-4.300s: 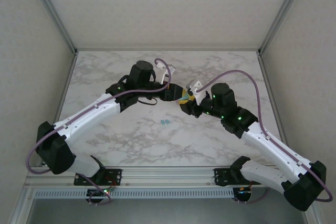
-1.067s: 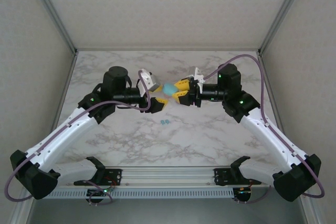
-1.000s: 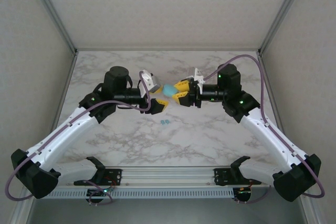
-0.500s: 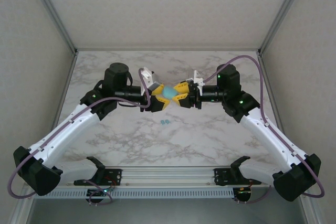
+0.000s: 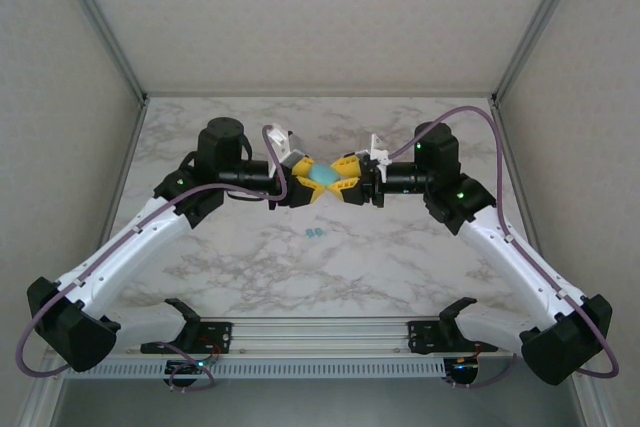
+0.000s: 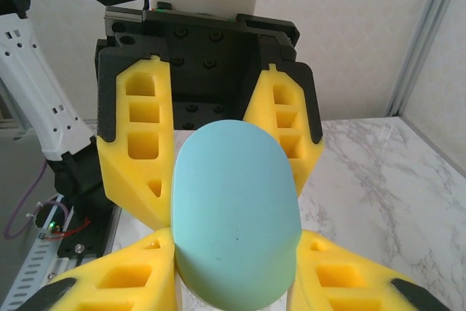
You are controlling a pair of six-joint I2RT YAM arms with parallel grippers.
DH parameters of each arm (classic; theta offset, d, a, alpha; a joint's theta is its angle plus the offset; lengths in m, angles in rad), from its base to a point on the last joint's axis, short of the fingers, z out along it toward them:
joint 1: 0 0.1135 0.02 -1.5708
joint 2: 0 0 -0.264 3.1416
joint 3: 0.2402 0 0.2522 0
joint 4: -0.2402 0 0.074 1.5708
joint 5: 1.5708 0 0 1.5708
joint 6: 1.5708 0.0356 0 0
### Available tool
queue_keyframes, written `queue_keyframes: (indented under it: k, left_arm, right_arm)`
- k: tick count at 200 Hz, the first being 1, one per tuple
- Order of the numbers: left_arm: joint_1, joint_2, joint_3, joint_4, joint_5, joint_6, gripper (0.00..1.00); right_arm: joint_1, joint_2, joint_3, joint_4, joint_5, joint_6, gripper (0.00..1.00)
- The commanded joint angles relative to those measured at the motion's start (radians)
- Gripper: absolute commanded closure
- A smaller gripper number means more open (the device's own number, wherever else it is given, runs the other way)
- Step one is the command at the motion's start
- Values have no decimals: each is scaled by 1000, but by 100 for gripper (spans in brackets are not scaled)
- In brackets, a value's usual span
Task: Insert wireless bluetooth earbuds into charging case
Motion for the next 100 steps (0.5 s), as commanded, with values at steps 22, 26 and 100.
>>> queue_keyframes:
  k: [22, 26, 100]
  left_arm:
    - [4, 9, 27, 25, 39, -17, 58]
    - [4, 9, 26, 28, 40, -20, 57]
    - [4, 14, 32, 24, 49, -21, 52]
  right_arm:
    - [11, -18, -23, 38, 16, -9, 67]
    - [12, -18, -24, 39, 17, -8, 67]
    - [13, -5, -14, 28, 2, -21, 67]
